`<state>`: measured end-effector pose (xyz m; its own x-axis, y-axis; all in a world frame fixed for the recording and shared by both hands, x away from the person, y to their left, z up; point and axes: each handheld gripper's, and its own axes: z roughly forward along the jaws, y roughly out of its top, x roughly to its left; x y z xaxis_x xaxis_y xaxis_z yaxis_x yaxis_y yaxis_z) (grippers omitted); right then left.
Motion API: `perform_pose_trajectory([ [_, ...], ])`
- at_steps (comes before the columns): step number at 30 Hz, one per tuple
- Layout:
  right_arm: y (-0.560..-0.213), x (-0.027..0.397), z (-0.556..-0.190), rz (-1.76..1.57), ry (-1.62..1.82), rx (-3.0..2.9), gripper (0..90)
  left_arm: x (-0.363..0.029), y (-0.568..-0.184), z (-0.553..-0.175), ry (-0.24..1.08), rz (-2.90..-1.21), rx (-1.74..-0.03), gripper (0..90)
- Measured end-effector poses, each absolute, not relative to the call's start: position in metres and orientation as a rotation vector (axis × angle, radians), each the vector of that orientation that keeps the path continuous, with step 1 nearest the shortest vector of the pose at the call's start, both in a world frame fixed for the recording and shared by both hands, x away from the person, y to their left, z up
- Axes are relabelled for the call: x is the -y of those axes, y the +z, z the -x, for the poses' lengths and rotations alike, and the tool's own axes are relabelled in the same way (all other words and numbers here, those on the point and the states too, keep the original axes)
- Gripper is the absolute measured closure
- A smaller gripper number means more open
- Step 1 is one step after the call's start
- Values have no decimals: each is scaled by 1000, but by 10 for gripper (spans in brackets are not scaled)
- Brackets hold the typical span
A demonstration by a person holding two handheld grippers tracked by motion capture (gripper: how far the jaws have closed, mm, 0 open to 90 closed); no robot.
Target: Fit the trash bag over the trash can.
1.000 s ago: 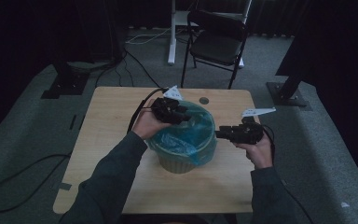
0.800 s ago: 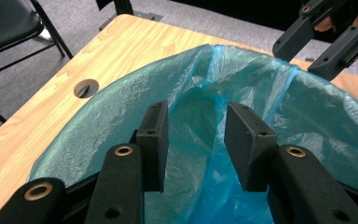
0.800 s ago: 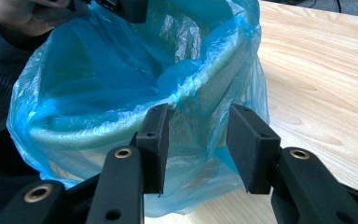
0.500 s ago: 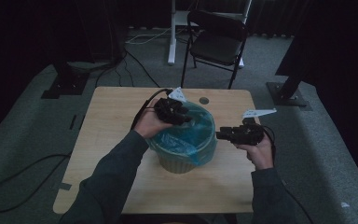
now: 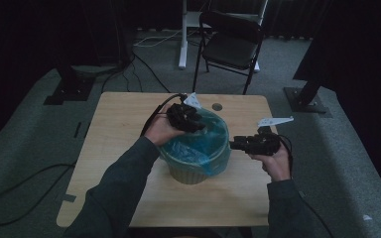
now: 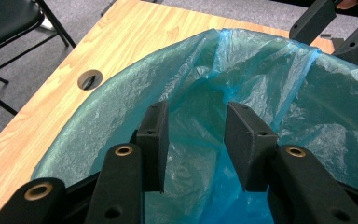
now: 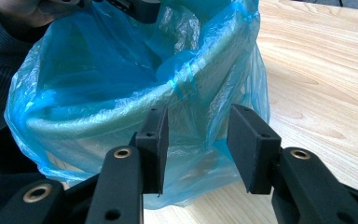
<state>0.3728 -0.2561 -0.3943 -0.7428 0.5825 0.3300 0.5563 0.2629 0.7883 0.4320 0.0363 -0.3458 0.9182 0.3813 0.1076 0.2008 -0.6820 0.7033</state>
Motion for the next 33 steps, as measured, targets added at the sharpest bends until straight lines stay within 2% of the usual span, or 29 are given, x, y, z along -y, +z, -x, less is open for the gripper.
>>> perform_pose_trajectory([
  [33,-399,257,-372,-1126,1530,-2482,574,-20,-358,-439,324,-2463,-413,596],
])
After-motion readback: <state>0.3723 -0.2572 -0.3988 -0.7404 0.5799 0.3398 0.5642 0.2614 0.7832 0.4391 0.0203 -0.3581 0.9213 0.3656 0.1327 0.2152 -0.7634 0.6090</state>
